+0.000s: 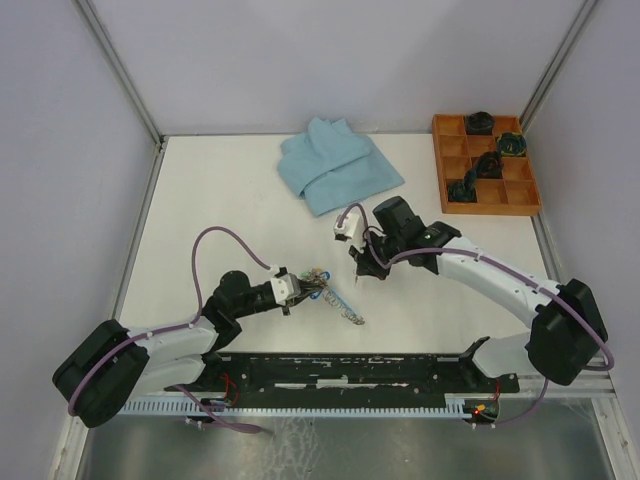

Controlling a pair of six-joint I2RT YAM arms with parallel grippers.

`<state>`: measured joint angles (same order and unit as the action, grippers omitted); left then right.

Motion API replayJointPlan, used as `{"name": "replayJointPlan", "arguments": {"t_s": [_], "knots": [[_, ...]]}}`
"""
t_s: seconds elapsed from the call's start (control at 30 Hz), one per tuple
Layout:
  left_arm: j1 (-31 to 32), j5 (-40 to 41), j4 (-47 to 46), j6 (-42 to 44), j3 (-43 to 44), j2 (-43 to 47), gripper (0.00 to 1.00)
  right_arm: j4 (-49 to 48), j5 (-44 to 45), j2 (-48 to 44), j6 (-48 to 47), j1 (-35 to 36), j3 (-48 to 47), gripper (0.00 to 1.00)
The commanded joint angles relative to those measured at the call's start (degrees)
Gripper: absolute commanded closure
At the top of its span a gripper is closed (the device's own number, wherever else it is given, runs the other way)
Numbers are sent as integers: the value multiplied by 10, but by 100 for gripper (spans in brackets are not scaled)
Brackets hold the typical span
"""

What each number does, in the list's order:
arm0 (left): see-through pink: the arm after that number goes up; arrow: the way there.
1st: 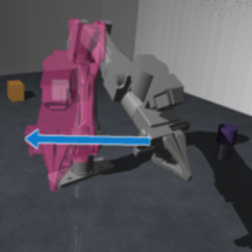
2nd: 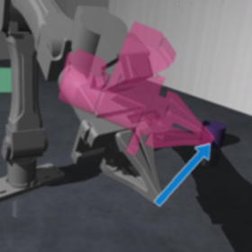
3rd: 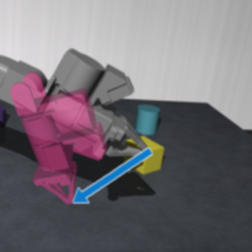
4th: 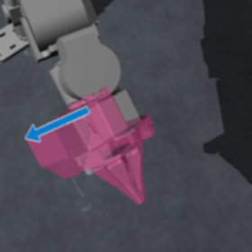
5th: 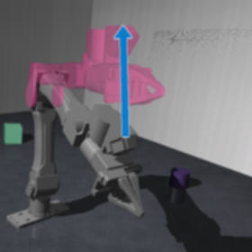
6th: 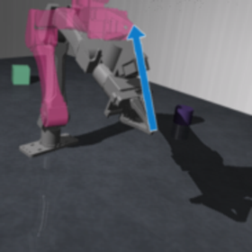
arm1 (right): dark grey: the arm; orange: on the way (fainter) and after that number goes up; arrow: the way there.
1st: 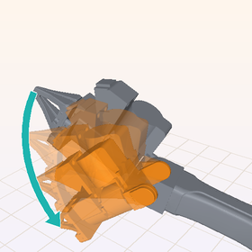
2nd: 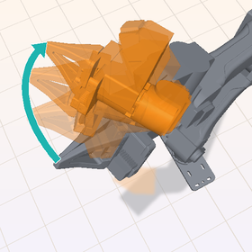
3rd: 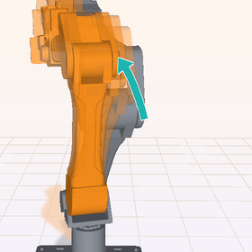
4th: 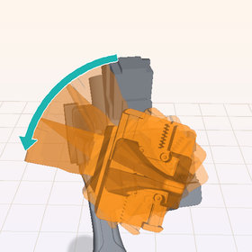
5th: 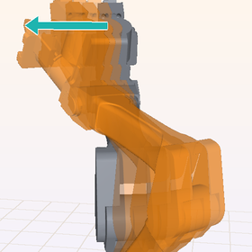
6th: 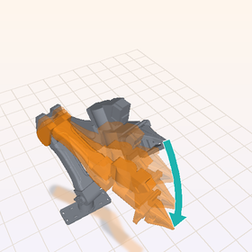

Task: Put the keys on the keyring

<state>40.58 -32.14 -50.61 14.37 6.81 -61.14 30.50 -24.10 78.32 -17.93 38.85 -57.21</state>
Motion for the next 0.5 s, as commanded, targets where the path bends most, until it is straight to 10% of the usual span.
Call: {"name": "replayJointPlan", "arguments": {"t_s": [0.0, 0.47], "knots": [[-4, -31, -65, -13, 6, 4, 97, -16, 6, -31, -98, 43, 11, 99], [-6, -118, -79, 7, 19, -47, 97, -142, -79, -92, -232, 77, 118, 99]]}}
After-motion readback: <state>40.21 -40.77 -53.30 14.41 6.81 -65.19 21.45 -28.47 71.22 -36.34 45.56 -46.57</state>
